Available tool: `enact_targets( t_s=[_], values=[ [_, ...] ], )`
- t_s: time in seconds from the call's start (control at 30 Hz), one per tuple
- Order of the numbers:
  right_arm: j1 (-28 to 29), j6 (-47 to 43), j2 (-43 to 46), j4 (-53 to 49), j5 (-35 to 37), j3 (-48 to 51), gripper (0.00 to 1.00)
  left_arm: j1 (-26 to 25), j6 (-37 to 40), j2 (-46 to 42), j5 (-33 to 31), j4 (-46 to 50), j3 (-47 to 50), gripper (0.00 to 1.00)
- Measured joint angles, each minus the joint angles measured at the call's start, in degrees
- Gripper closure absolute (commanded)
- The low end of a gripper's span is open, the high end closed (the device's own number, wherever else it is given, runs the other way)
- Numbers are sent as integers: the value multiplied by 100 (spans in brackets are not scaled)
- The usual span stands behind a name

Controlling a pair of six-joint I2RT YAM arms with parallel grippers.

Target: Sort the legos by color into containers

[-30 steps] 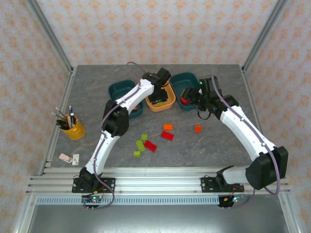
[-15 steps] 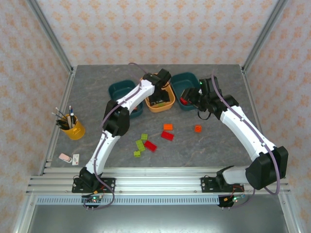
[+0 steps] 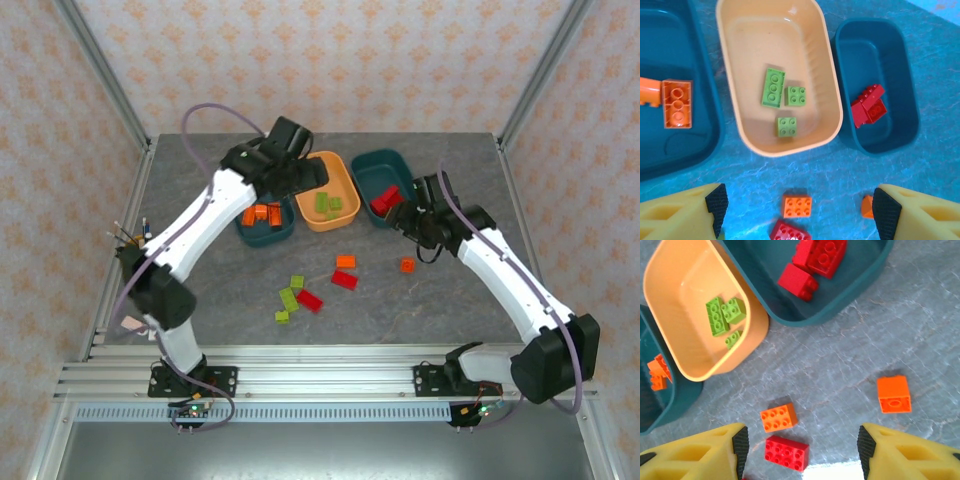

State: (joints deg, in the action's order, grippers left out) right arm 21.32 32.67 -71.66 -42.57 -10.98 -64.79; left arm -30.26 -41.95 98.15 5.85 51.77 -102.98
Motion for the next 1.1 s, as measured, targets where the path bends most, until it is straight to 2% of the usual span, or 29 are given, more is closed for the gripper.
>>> enact_targets(
  t_s=[0.13, 0.27, 0.4, 0.6, 0.8, 0.93, 1.1],
  values=[
    [118, -111, 35, -87, -68, 0, 38, -2, -15, -879, -37, -205, 1377, 21],
    [754, -334, -9, -116, -195, 2, 37, -42, -70, -1661, -44, -297, 2885, 19],
    [1456, -675, -299, -111, -352, 129, 34, -205, -160, -2520, -59, -299, 3969, 19],
    [2524, -1248, -1189, -103, -560, 192, 34, -356, -278, -3753, -199, -317, 4918, 19],
    [3289, -1873, -1768, -35, -647, 133, 34, -356, -461, -4828, -365, -136, 5480, 18],
    [3585, -2282, -2339, 46, -664, -90, 33, -356, -564, -5362, -426, 31, 5628, 17],
    [3613, -2721, -2977, 81, -660, -527, 33, -356, -743, -6096, -511, 282, 5842, 14]
  ],
)
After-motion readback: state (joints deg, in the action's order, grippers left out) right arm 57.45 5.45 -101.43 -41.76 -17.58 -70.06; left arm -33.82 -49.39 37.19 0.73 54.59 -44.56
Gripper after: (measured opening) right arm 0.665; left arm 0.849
